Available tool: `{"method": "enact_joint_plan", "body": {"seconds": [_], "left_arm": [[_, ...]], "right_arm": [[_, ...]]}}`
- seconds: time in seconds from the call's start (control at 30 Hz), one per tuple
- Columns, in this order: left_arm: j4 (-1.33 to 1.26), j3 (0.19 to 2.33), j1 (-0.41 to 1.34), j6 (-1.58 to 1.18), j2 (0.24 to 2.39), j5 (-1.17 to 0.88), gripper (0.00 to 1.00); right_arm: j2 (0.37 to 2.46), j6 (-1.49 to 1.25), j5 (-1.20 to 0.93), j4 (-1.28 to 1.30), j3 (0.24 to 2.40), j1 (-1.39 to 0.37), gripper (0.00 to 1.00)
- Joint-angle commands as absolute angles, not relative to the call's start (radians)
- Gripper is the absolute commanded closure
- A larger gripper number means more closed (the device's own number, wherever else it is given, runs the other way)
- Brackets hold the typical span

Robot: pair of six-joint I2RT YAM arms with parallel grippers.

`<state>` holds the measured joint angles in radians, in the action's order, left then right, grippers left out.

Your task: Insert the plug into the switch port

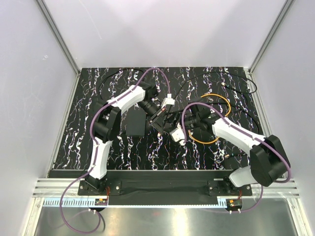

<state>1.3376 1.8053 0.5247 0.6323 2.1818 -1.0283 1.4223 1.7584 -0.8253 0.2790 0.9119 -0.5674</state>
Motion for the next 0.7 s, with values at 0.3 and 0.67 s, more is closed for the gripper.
{"method": "enact_joint_plan", "body": {"seconds": [0.3,0.67], "left_arm": [[1.54,1.845,0.531,0.678,2.166,-1.055,1.0],[1.508,1.867,0.529,0.653,2.146,-1.046,0.98]], "right_arm": [[1.502,1.848,-0.732,0.273,0.986,-0.597,0.57],[1.514,1.798,-0.69,0.232,0.948,-0.618,1.0]]}}
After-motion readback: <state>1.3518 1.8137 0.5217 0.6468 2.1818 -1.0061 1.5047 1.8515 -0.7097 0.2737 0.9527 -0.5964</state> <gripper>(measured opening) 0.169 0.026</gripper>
